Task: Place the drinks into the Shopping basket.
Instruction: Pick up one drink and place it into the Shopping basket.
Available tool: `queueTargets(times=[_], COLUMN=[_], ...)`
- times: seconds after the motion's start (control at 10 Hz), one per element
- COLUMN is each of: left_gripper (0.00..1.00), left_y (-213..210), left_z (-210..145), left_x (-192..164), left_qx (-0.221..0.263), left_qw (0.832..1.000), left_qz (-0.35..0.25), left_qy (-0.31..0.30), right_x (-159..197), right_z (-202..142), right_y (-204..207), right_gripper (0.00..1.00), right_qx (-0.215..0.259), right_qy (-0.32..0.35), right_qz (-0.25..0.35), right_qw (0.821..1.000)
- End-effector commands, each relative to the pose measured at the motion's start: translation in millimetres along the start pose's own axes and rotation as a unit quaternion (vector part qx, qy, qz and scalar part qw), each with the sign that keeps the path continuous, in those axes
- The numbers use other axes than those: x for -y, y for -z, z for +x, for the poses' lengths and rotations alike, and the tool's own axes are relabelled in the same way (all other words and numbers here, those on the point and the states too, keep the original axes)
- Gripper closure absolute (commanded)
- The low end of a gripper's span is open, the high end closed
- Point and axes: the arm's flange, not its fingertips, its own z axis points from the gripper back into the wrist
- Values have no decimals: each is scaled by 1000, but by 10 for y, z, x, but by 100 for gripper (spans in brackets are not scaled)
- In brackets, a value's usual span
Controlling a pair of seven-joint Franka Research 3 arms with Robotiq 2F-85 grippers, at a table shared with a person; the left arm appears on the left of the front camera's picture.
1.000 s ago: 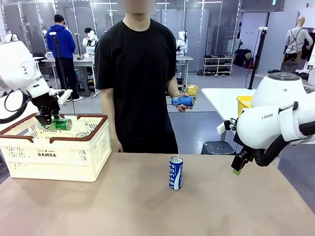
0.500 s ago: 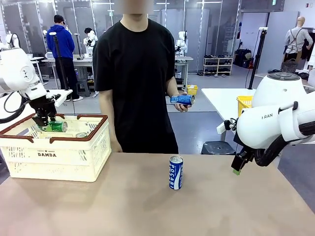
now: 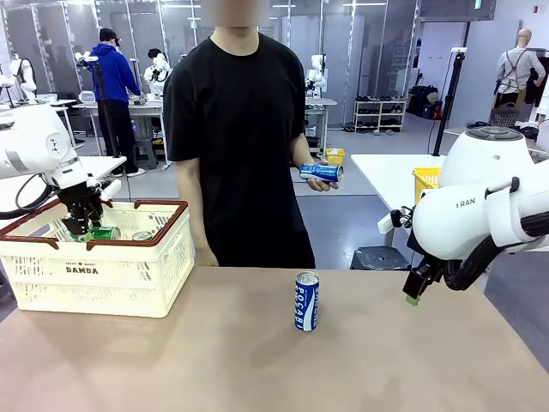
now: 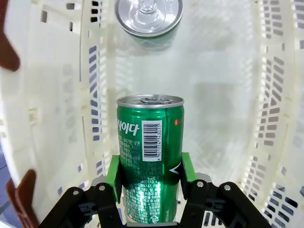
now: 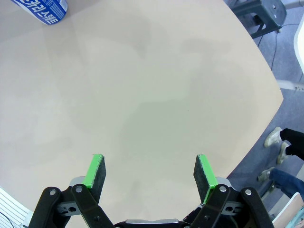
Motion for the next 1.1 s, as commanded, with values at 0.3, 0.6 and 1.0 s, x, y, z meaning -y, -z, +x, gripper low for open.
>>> queueTargets(times=[0.3, 0.6, 1.0], left_gripper=[42, 42, 42], left_y=[229, 422, 562], left_z=[-73, -81, -96], left_x=[-28, 56, 52], left_qx=[15, 9, 9], left_qw=[1000, 1000, 1000], left_qz=[-15, -12, -14], left_qy=[-13, -18, -17], right_x=[2, 2, 2], right_z=[-3, -3, -3], right_y=[-2, -2, -2], right_gripper=[7, 7, 7], right_qx=[0, 0, 0], right_qy=[0, 0, 0], right_qz=[0, 0, 0], right_qw=[1000, 1000, 1000])
